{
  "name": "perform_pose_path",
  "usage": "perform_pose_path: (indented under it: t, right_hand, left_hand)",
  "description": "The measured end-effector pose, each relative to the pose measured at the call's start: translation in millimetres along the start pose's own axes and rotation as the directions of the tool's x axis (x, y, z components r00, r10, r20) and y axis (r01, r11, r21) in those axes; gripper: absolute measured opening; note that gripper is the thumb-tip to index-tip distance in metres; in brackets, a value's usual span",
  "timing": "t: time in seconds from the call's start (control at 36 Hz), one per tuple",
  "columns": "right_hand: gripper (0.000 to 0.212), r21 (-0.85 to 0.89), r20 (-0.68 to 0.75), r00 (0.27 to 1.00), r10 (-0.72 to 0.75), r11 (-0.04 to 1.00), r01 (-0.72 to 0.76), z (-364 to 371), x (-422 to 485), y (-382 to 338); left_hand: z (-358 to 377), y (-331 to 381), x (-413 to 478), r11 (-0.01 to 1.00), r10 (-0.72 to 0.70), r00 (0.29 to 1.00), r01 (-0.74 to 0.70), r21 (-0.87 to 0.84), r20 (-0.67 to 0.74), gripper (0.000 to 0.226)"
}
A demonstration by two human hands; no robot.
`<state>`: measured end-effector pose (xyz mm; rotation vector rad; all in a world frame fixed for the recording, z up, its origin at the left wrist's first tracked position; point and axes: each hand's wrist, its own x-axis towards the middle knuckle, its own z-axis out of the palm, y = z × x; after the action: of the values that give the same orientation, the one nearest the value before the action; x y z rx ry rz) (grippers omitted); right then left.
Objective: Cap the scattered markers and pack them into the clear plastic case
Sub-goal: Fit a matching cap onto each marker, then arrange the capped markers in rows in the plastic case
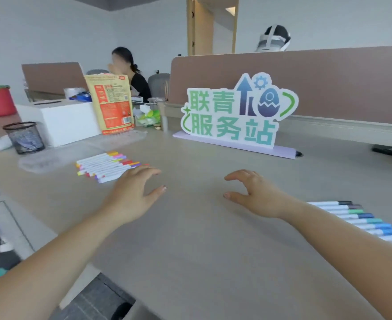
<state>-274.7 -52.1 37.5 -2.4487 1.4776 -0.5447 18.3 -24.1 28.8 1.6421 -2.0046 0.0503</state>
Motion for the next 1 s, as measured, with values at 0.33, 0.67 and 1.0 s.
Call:
perform_pose_path:
  t: [0.33,0.67,1.0]
  right_hand:
    - [0.034,0.166,0.035,0.989,-0.145,0.977,0.137,101.8,206.2,-111.2]
    - [0.032,0.268,0.041,0.993,-0.109,0.959,0.095,134.2,304.2,-145.5]
    - [0.035,-0.048,0.067,0.973,-0.221,0.973,0.225,150.8,407.5,-156.7]
  left_hand:
    - [-48.9,-198.6,11.4,0.961,-0.268,0.952,0.275,0.025,-0.151,0.066]
    - [-46.4,-282.8,68.2,0.914,-0.337,0.934,0.354,0.200,-0.117,0.037]
    - [-49.2,-315.7,107.8,0.891,-0.318,0.948,0.307,0.335,-0.021,0.019]
